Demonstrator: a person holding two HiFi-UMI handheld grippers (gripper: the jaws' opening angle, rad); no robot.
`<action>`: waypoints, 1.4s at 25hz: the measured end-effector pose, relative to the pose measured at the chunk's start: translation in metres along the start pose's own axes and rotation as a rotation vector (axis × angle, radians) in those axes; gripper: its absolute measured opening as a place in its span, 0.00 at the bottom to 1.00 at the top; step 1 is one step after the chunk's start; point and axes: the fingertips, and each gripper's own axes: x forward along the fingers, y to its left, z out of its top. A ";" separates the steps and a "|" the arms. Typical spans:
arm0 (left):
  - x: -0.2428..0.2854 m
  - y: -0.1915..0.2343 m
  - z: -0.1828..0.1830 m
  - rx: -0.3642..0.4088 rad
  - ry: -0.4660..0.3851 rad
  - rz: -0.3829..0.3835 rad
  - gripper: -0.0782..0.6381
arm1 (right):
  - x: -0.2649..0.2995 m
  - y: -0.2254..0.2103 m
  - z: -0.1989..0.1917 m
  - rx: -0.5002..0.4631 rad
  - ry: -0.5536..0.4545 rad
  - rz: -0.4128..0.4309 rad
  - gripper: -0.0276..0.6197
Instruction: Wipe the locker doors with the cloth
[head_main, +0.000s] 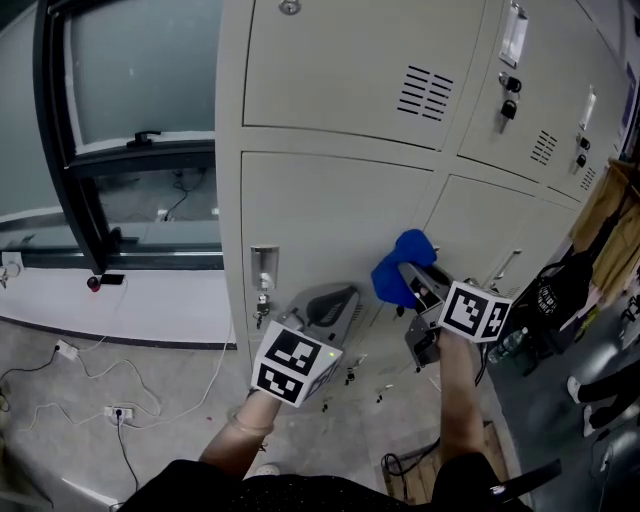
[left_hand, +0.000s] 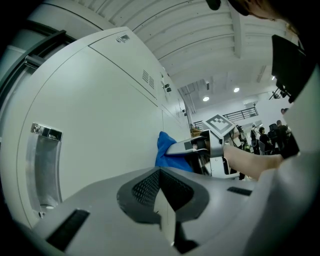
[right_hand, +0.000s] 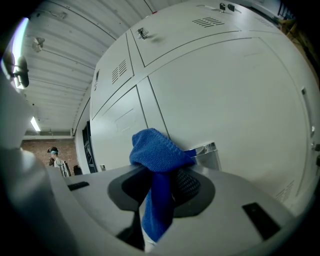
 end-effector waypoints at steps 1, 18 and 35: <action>-0.001 0.000 0.000 0.000 0.001 0.002 0.12 | 0.000 0.000 0.000 -0.008 0.002 -0.009 0.20; -0.080 0.040 -0.027 -0.020 0.064 0.199 0.12 | 0.038 0.124 -0.073 -0.121 0.120 0.253 0.20; -0.143 0.078 -0.029 -0.036 0.061 0.358 0.12 | 0.087 0.158 -0.107 -0.108 0.170 0.295 0.20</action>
